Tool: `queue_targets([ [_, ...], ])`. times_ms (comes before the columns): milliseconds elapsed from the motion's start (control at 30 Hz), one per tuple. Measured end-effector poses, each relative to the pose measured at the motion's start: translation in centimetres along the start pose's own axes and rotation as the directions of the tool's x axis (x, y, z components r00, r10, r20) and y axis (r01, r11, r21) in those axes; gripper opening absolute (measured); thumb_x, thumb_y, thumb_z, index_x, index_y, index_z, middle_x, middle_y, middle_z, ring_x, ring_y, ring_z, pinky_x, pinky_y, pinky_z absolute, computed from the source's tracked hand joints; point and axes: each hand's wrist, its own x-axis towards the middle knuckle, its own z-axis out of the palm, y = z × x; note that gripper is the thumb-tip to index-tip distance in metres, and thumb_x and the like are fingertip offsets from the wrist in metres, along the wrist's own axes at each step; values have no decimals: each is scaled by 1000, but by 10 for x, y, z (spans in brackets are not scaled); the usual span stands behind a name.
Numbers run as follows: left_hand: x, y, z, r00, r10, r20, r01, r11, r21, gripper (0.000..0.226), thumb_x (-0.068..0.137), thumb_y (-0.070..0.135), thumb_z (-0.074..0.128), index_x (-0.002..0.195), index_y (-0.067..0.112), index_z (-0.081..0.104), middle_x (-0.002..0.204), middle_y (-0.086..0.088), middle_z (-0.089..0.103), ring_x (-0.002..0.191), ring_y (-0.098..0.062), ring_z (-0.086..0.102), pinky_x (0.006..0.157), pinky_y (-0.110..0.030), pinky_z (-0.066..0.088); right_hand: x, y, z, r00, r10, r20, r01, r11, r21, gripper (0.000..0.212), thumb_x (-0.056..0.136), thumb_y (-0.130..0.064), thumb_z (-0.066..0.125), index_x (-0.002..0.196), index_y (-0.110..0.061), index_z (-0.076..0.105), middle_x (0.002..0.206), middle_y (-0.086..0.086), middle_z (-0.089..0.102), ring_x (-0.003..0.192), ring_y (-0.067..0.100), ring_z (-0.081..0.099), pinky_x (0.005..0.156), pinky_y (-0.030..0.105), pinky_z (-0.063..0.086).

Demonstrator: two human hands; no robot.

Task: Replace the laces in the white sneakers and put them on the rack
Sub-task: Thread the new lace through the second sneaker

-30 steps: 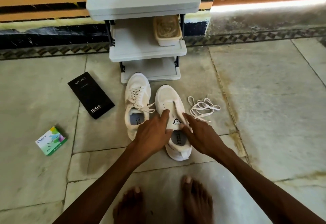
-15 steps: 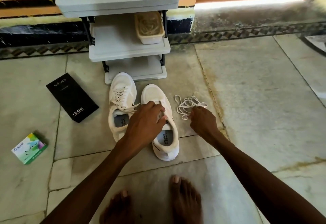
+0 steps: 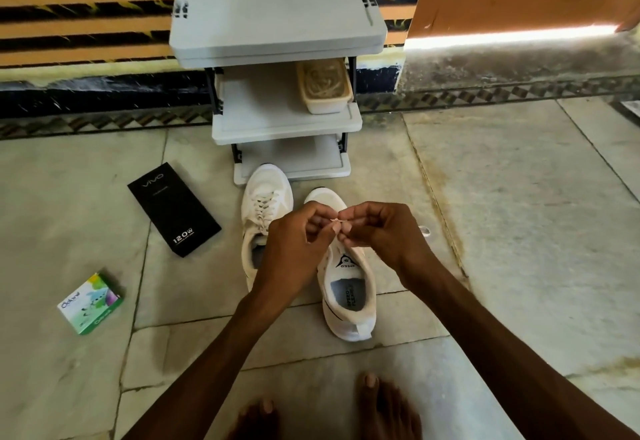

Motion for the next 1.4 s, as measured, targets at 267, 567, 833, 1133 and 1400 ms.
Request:
queue_targets([
  [267,-4,1,-12,998,44,-35,-42,998,55,8,89,20,69,88,28,67,76,22,66,75,1,66,72,-21,57,0,-3,21,983,-186,-5,152,821,-550,12,92,-27,66,93,-16,72,79,-8,69,66,1,61,65,19,48],
  [567,-3,-3,-27,984,6,-179,-18,998,-64,3,89,18,68,87,18,68,74,14,69,68,-6,67,66,-25,59,5,1,35,878,-469,95,380,563,-734,17,96,-29,56,89,-19,69,79,-8,51,77,14,49,63,30,39],
  [833,2,-3,-54,938,7,-348,-48,993,-110,13,88,11,69,82,22,66,70,10,67,59,-6,65,57,-18,53,26,29,-5,906,-422,32,244,460,-854,13,92,-18,59,88,-21,71,78,-5,57,79,22,53,60,34,45],
  [1133,0,-8,-58,938,-24,-345,3,998,-61,9,88,10,67,82,18,65,73,14,65,64,0,62,58,-10,48,31,55,-61,904,-283,-319,-121,548,-828,11,86,-18,63,81,-23,72,81,3,64,73,27,61,56,29,43],
  [1400,-5,-5,-38,985,159,62,-165,980,111,5,83,16,72,82,19,68,112,12,62,107,-2,56,94,-19,42,15,0,18,899,-387,207,402,540,-739,10,91,-21,64,86,-24,72,75,-7,52,70,-1,45,61,16,29],
])
